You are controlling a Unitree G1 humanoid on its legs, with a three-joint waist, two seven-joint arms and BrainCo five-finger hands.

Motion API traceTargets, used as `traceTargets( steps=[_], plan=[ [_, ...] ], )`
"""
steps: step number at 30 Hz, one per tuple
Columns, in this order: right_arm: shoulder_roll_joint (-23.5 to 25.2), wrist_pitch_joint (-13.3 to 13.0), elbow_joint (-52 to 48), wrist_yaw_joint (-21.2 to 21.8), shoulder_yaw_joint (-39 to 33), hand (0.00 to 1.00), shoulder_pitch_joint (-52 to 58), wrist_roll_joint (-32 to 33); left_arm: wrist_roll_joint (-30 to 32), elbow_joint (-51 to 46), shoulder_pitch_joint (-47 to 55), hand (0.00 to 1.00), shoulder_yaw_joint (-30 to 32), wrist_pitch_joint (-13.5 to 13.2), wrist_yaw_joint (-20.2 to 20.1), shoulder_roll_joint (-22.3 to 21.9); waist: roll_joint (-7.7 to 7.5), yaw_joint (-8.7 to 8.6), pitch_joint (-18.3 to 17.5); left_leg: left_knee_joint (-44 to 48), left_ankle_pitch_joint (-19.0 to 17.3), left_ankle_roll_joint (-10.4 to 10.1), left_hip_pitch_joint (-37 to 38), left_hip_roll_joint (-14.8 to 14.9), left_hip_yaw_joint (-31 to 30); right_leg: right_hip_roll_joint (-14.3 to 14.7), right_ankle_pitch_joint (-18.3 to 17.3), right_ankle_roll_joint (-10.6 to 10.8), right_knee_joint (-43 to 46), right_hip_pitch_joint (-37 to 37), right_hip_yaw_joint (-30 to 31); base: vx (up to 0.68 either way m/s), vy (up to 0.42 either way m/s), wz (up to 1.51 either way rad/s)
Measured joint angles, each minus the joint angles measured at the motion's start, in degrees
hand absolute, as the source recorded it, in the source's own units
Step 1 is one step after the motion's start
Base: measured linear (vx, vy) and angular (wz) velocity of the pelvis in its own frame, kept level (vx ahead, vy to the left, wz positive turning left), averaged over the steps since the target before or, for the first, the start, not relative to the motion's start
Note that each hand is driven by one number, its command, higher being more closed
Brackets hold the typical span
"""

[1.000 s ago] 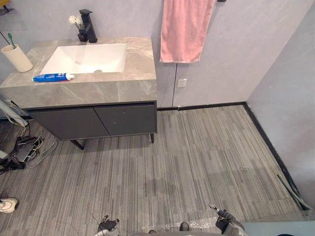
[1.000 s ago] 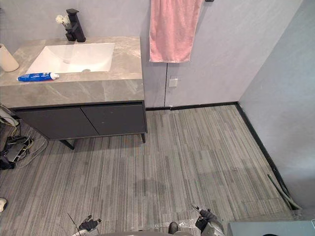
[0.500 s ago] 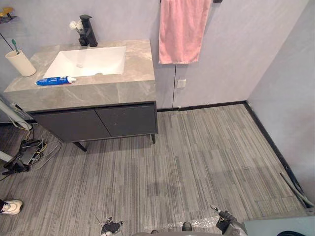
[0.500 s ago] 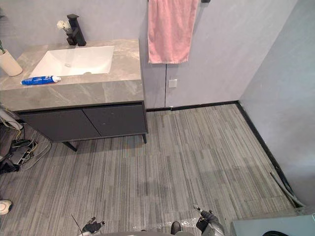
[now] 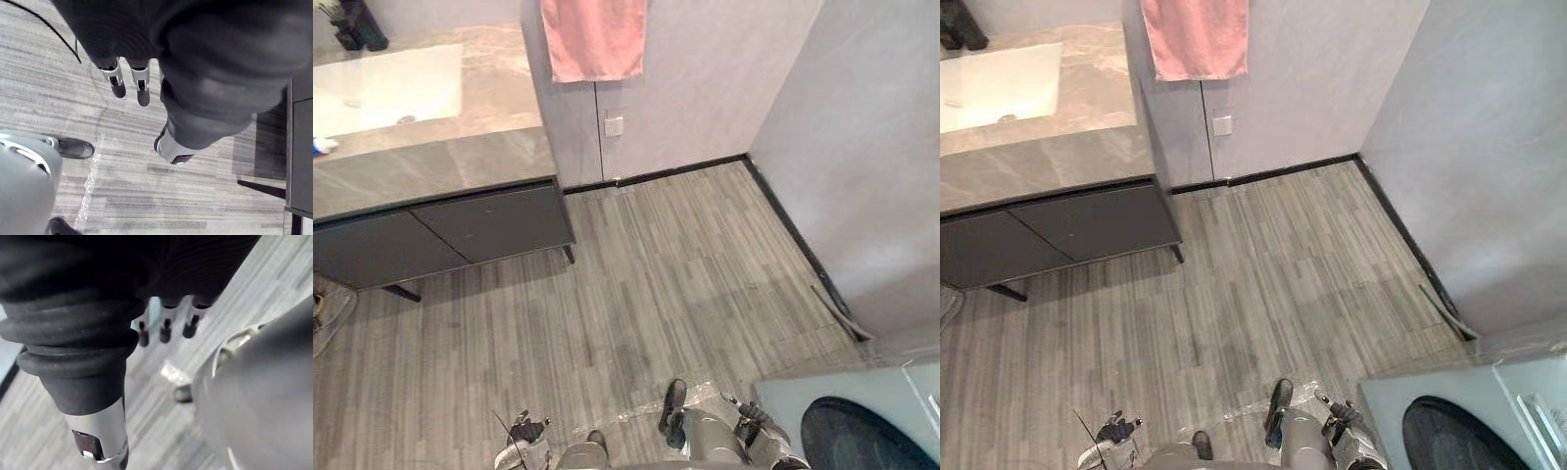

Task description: Organize washtable

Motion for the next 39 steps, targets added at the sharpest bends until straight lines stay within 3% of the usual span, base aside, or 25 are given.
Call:
traceTargets(
  steps=[1, 2, 3, 5, 8, 10, 11, 14, 16, 17, 18, 19, 20, 21, 23, 24, 25, 26, 28, 29, 30, 32, 34, 36, 39],
  plan=[
    [-0.3, -0.2, -0.1, 0.1, 0.4, 0.0, 0.5, 0.0, 0.2, 0.0, 0.1, 0.0, 0.7, 0.0, 0.0, 0.0, -0.02, -0.45, -0.4, 4.2, -2.4, -0.9, -1.3, 2.9, -1.2, 1.2, -1.2, -3.4, 2.3, 0.4, -2.3, 0.45, -0.386, 0.36],
    [-0.4, -0.2, 0.2, 0.1, 0.4, 0.0, 0.1, -0.2, 0.0, 0.1, 0.2, 0.0, 0.9, 0.0, -0.1, -0.5, 0.67, -0.58, -0.6, 10.8, -3.0, -0.9, -3.9, 5.7, -2.2, 3.5, -3.1, -4.1, 2.1, 1.3, -3.2, 0.41, -0.343, 0.27],
    [-0.3, -0.3, 0.2, 0.0, 0.4, 0.0, 0.0, -0.3, 0.0, 0.1, 0.2, 0.0, 1.0, 0.1, -0.2, -0.9, 0.66, -0.42, -0.6, 15.7, -3.0, -0.8, -6.0, 7.1, -2.5, 4.2, -2.8, -5.5, 1.8, 1.7, -3.5, 0.46, -0.333, -0.04],
    [-1.5, -0.5, 0.4, 0.0, 0.7, 0.0, 0.1, -0.6, -1.5, -0.2, 0.5, 0.0, 2.3, 0.1, -0.2, -3.9, 2.31, 0.3, -0.4, 29.2, -2.7, -0.8, -8.8, 9.6, -5.4, 8.0, -2.7, -7.7, -2.6, 7.7, -3.8, 0.51, -0.318, -0.24],
    [-2.0, -0.6, 0.5, 0.0, 1.4, 0.0, 0.4, -1.2, -1.7, -1.0, 0.5, 0.0, 2.3, -0.1, -0.3, -4.3, 2.48, 0.28, -0.5, 35.9, -2.8, -1.5, -9.8, 8.7, -6.6, 9.5, -2.9, -8.1, -6.7, 13.9, -1.8, 0.36, -0.151, -0.16],
    [-2.6, -0.6, 0.5, 0.0, 1.4, 0.0, -0.5, -2.2, -2.6, -1.8, 0.5, 0.0, 2.7, -0.4, -0.3, -4.4, 2.17, 0.7, -0.3, 42.5, -3.6, -1.9, -14.1, 5.7, -8.6, 9.8, -4.3, -8.2, -9.8, 17.5, 2.1, 0.38, -0.043, -0.3],
    [-2.7, -0.4, 0.9, 0.0, 1.4, 0.0, -0.8, -2.2, -2.9, -1.9, 0.7, 0.0, 3.1, -0.3, -0.3, -4.5, 2.21, 1.06, -0.2, 44.7, -4.7, -0.8, -17.2, 4.3, -9.2, 9.9, -4.4, -8.3, -10.9, 19.6, 3.6, 0.32, 0.038, -0.34],
    [-2.4, -0.4, 0.9, -0.1, 1.1, 0.0, -1.0, -2.3, -3.7, -3.0, 0.4, 0.0, 3.4, -0.5, -0.4, -4.3, 1.34, 3.53, 0.5, 38.2, -5.9, 0.4, -22.6, -1.0, -10.0, 7.4, -4.7, -8.0, -11.0, 24.4, 7.1, 0.3, 0.153, -0.59],
    [-2.2, -0.5, 0.7, 0.0, 1.1, 0.0, -1.0, -2.9, -3.6, -4.2, 0.8, 0.0, 3.5, -0.8, -0.5, -4.3, 0.6, 3.93, 0.8, 27.7, -3.9, 0.4, -26.1, -4.5, -13.1, 4.8, -7.3, -5.1, -11.1, 26.3, 7.7, 0.31, 0.221, -0.6],
    [-2.6, -0.6, 0.3, 0.0, 1.3, 0.0, -1.1, -3.9, -3.6, -4.0, 0.9, 0.0, 3.5, -0.8, -0.8, -4.5, 2.05, 3.77, 0.8, 19.0, -0.5, 0.7, -27.4, -5.1, -16.2, 4.3, -9.6, -1.9, -11.5, 27.8, 7.9, 0.33, 0.261, -0.5],
    [-2.6, -0.7, 0.2, 0.0, 1.5, 0.0, -0.6, -4.5, -3.7, -3.5, 1.0, 0.0, 4.0, -0.7, -1.2, -4.6, 2.51, 3.78, 1.0, 17.6, 4.1, 1.2, -27.2, -4.7, -16.8, 4.0, -10.7, -1.4, -11.6, 28.7, 8.2, 0.45, 0.361, -0.42],
    [-1.8, -0.6, 0.2, 0.0, 1.9, 0.0, 0.7, -5.0, -3.6, -3.7, 2.2, 0.0, 5.7, -0.6, -1.4, -5.0, 2.38, 4.23, 0.3, 15.7, 11.6, 2.8, -25.5, -5.5, -15.0, 2.6, -11.7, 0.0, -11.1, 30.2, 9.1, 0.4, 0.287, -0.29],
    [-0.6, -0.5, 0.2, 0.1, 3.8, 0.0, 1.3, -5.3, -3.5, -3.7, 2.3, 0.0, 6.7, -0.6, -1.4, -4.6, 0.38, 4.87, 0.0, 15.9, 10.8, 4.0, -25.3, -6.7, -13.5, 1.0, -11.7, 0.0, -10.9, 30.1, 9.6, 0.43, 0.247, -0.3],
    [0.1, -0.4, 0.2, 0.6, 5.1, 0.0, 1.3, -6.1, -3.5, -3.8, 2.1, 0.0, 7.9, -0.8, -1.5, -4.5, -0.31, 5.26, 0.3, 17.4, 9.8, 4.6, -26.0, -7.0, -12.8, 0.3, -10.8, -0.7, -11.1, 29.9, 10.1, 0.35, 0.156, -0.2],
    [1.6, -0.2, 0.2, 1.3, 5.8, 0.0, 1.0, -7.2, -3.5, -3.4, 2.3, 0.0, 11.6, -0.3, -1.5, -4.6, -0.94, 6.94, 0.6, 24.7, 8.2, 6.2, -27.2, -6.6, -10.0, -1.2, -7.5, 0.7, -11.1, 31.0, 12.0, 0.43, 0.231, -0.35],
    [1.8, -0.2, 0.2, 1.4, 5.8, 0.0, 0.6, -7.4, -3.5, -3.4, 2.9, 0.0, 13.1, -0.2, -1.5, -5.2, -1.02, 7.76, 0.6, 29.6, 8.3, 6.1, -28.1, -6.5, -9.2, -2.0, -5.8, 1.3, -10.8, 31.7, 12.8, 0.31, 0.219, -0.53],
    [1.8, -0.3, 0.2, 1.4, 5.9, 0.0, 0.3, -7.9, -3.5, -3.3, 3.9, 0.0, 14.1, 0.0, -1.6, -5.5, -1.01, 8.29, -0.1, 28.8, 6.6, 6.2, -28.4, -7.3, -9.5, -2.8, -5.0, 1.9, -9.7, 32.0, 13.9, 0.25, 0.23, -0.54],
    [1.2, -0.4, 0.2, 1.7, 5.9, 0.0, 0.9, -8.6, -3.5, -3.3, 5.7, 0.0, 14.3, 0.1, -1.6, -6.1, 0.18, 8.35, -1.7, 24.0, 5.6, 7.0, -26.3, -6.9, -11.0, -2.4, -4.9, 2.0, -7.5, 31.2, 15.0, 0.21, 0.264, -0.42],
    [1.2, -0.8, 0.1, 2.6, 5.9, 0.0, 1.4, -9.2, -3.4, -2.1, 6.6, 0.0, 14.0, 0.3, -1.6, -5.5, -0.93, 8.03, -2.8, 22.3, 1.9, 8.4, -23.3, -9.2, -10.1, -4.9, -5.0, 3.3, 4.4, 26.7, 16.8, 0.3, 0.299, -0.17],
    [1.2, -0.6, 0.3, 2.7, 5.9, 0.0, 1.8, -9.5, -2.9, -2.0, 7.1, 0.0, 13.8, 0.4, -1.7, -5.1, -1.77, 8.04, -3.0, 20.8, 1.3, 9.4, -21.3, -10.4, -9.6, -6.5, -3.0, 5.1, 15.1, 22.3, 18.4, 0.36, 0.253, 0.02],
    [1.2, -0.6, 0.3, 3.2, 5.9, 0.0, 2.5, -9.7, -2.3, -1.9, 7.1, 0.0, 13.3, 0.5, -1.8, -4.3, -2.54, 7.98, -2.8, 20.1, 0.6, 10.5, -18.9, -11.5, -9.5, -7.5, -0.2, 5.6, 26.4, 18.1, 19.8, 0.32, 0.196, 0.14],
    [0.9, -0.5, 0.2, 3.7, 6.1, 0.0, 3.7, -9.9, -1.3, -2.0, 7.4, 0.0, 13.2, 0.9, -2.1, -3.4, -2.88, 7.9, -2.9, 19.4, -0.4, 12.3, -14.0, -12.7, -10.1, -9.0, 1.1, 5.0, 41.7, 13.1, 17.2, 0.32, 0.149, 0.29],
    [0.5, -0.5, 0.2, 3.7, 6.5, 0.0, 4.2, -10.5, -1.1, -2.5, 7.2, 0.0, 13.3, 1.3, -2.1, -2.5, -2.83, 7.15, -2.9, 18.3, -0.5, 12.5, -11.5, -13.3, -11.5, -10.2, 0.8, 4.6, 46.9, 11.4, 12.6, 0.28, 0.089, 0.48],
    [0.5, -0.5, 0.2, 3.6, 7.5, 0.0, 4.1, -11.1, -1.1, -3.6, 6.8, 0.0, 13.4, 1.2, -2.2, -2.1, -3.22, 6.63, -3.2, 15.7, -0.5, 12.6, -8.2, -13.4, -14.3, -10.6, -1.7, 1.5, 48.4, 9.0, 7.6, 0.27, 0.005, 0.54],
    [0.5, -1.0, 0.1, 3.4, 7.8, 0.0, 4.1, -11.0, -1.3, -3.6, 6.7, 0.0, 13.3, 1.3, -2.4, -1.9, -3.13, 6.47, -2.8, 12.3, -0.6, 12.7, -3.6, -12.7, -18.0, -8.9, -7.8, 2.1, 39.9, 6.8, 5.4, 0.26, -0.081, 0.49]
  ],
)
